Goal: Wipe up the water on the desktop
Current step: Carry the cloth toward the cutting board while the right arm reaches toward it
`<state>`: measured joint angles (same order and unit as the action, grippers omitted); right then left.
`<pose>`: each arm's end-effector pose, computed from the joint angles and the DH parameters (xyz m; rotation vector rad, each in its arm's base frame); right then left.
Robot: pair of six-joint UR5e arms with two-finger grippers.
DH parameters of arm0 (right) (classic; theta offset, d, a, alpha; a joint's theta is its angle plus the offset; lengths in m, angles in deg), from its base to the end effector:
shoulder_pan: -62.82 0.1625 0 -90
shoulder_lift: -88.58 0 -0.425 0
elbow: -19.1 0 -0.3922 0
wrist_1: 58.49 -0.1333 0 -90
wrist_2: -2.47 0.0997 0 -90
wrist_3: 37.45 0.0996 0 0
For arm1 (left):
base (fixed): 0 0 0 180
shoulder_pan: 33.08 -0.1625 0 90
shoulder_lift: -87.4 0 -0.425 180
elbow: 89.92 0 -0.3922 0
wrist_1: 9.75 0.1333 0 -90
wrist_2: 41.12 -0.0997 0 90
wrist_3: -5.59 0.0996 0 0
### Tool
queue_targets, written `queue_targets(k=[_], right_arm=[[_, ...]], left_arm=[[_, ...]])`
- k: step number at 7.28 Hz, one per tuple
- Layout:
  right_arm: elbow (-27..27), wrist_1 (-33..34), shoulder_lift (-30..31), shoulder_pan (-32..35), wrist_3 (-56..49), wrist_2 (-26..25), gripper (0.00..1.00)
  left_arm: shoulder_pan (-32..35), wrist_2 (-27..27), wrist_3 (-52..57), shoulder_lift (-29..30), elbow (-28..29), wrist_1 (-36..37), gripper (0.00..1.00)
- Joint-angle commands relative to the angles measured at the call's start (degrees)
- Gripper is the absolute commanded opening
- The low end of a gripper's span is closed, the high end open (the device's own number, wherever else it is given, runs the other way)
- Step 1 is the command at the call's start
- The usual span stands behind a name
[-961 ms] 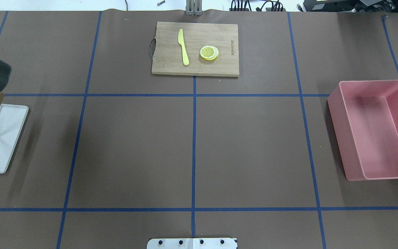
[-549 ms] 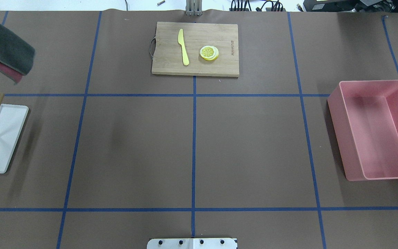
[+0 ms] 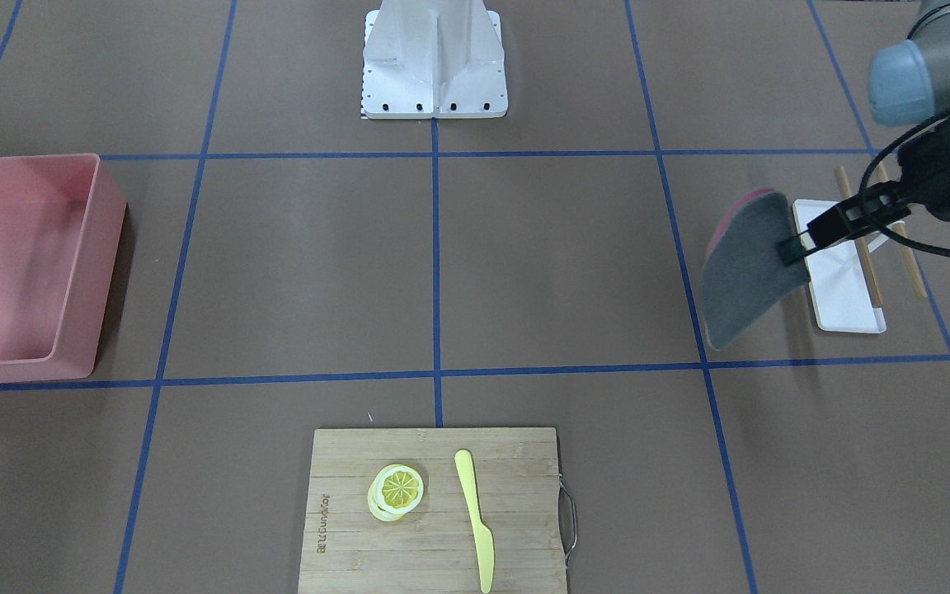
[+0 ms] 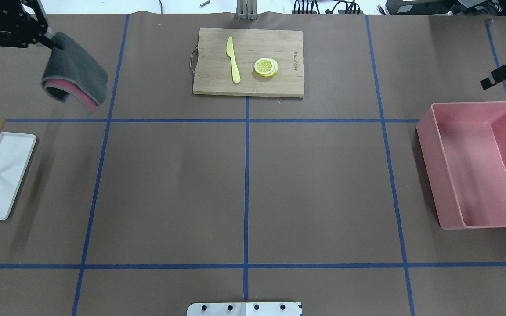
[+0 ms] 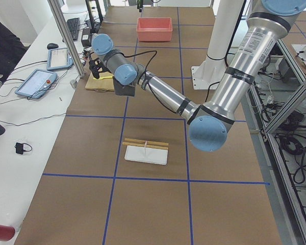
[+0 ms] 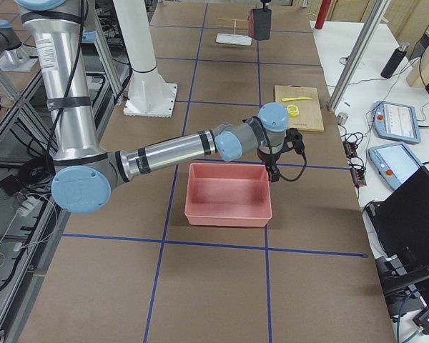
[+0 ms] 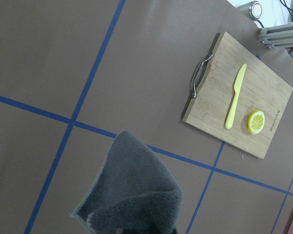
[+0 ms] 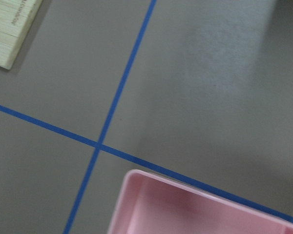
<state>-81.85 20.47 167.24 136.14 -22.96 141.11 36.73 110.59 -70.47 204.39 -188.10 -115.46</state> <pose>-0.1064 -0.5589 0.4307 0.3047 -0.9415 -0.2818 0.1688 -0.5911 0.2677 -0.2126 1.2576 -0.3631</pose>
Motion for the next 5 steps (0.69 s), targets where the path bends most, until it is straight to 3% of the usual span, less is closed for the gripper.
queue_targets(k=[1, 3, 5], right_arm=[[-1.26, -0.56, -8.14, -8.42, 9.37, -3.0, 1.0], [-2.31, -2.65, -10.54, -13.89, 9.95, -7.58, 1.0], [-7.13, -9.77, -7.75, -22.38, 14.58, -22.11, 1.0]], left_arm=[[-7.55, -7.19, -10.9, 5.59, 0.09, -1.78, 0.0], [-9.95, -9.93, -15.68, 8.16, 0.53, -1.78, 0.0], [-10.66, -11.87, -23.11, 12.36, 4.11, -1.87, 0.0]])
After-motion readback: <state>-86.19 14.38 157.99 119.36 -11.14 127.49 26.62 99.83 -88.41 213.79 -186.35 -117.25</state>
